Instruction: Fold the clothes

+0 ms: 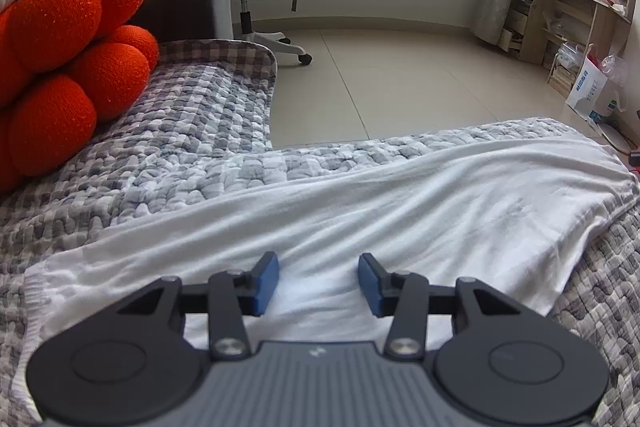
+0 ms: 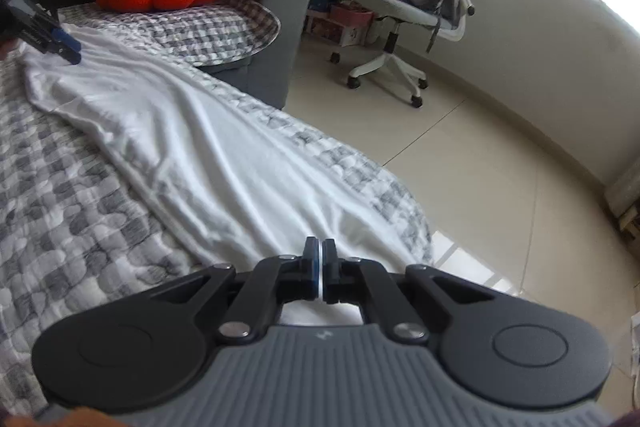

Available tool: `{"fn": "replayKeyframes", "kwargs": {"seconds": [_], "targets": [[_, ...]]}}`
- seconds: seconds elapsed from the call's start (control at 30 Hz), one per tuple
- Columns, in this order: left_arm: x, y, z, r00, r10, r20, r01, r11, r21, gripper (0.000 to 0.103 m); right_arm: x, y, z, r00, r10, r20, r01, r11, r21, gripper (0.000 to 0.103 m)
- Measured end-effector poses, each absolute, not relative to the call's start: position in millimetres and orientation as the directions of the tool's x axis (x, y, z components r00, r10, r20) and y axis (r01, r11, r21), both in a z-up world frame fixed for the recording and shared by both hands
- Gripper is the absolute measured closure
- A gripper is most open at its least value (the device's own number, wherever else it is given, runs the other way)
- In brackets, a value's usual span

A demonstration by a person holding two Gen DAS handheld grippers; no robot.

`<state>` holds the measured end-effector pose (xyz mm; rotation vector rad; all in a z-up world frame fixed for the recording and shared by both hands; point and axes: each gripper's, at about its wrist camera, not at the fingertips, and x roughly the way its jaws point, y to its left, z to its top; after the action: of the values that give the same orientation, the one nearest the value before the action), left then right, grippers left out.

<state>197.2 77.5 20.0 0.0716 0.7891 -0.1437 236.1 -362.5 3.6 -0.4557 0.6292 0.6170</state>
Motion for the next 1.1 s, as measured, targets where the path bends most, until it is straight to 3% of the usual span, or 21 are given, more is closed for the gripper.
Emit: {"fn": "replayKeyframes", "kwargs": {"seconds": [0.13, 0.3, 0.33, 0.37, 0.4, 0.63, 0.73, 0.77, 0.97, 1.0, 1.03, 1.1], "targets": [[197.6, 77.0, 20.5, 0.693, -0.100, -0.714, 0.151, 0.988, 0.009, 0.057, 259.8, -356.6, 1.2, 0.628, 0.367, -0.686, -0.658, 0.722, -0.215, 0.071], [196.1, 78.0, 20.7, 0.690, -0.102, -0.716, 0.163, 0.987, 0.016, 0.057, 289.5, -349.2, -1.8, 0.609, 0.339, -0.717, -0.664, 0.712, -0.227, 0.071], [196.0, 77.9, 20.7, 0.691, -0.103, -0.716, 0.165, 0.986, 0.018, 0.057, 290.9, -349.2, -1.1, 0.597, 0.346, -0.724, -0.671, 0.709, -0.215, 0.081], [195.8, 77.7, 20.6, 0.691, -0.103, -0.715, 0.168, 0.986, 0.020, 0.057, 289.4, -348.3, -0.7, 0.584, 0.355, -0.730, -0.684, 0.700, -0.206, 0.101], [195.9, 77.5, 20.2, 0.692, -0.103, -0.714, 0.170, 0.985, 0.023, 0.057, 285.8, -346.2, -1.7, 0.580, 0.354, -0.734, -0.695, 0.685, -0.219, 0.103], [194.7, 76.7, 19.8, 0.693, -0.100, -0.714, 0.176, 0.984, 0.032, 0.056, 277.6, -338.0, 4.2, 0.559, 0.357, -0.748, -0.724, 0.650, -0.231, 0.098], [194.5, 78.0, 19.9, 0.690, -0.103, -0.717, 0.173, 0.985, 0.025, 0.056, 280.1, -334.9, 5.7, 0.565, 0.348, -0.748, -0.721, 0.648, -0.244, 0.080], [194.8, 78.0, 20.1, 0.689, -0.102, -0.718, 0.172, 0.985, 0.024, 0.056, 282.2, -334.2, 5.2, 0.562, 0.345, -0.752, -0.721, 0.650, -0.241, 0.080], [194.0, 80.6, 23.6, 0.697, -0.098, -0.711, 0.159, 0.987, 0.020, 0.056, 295.6, -336.9, 5.5, 0.505, 0.362, -0.783, -0.724, 0.672, -0.156, 0.081], [193.8, 81.2, 24.3, 0.699, -0.097, -0.709, 0.157, 0.987, 0.019, 0.056, 296.8, -337.2, 6.1, 0.498, 0.363, -0.788, -0.723, 0.676, -0.145, 0.086], [193.6, 81.8, 24.9, 0.700, -0.097, -0.707, 0.155, 0.988, 0.018, 0.056, 295.1, -335.3, 6.4, 0.496, 0.359, -0.791, -0.726, 0.671, -0.152, 0.099], [193.3, 83.0, 26.2, 0.704, -0.095, -0.704, 0.151, 0.988, 0.017, 0.056, 289.0, -330.0, 7.7, 0.510, 0.341, -0.790, -0.733, 0.652, -0.192, 0.101]]}}
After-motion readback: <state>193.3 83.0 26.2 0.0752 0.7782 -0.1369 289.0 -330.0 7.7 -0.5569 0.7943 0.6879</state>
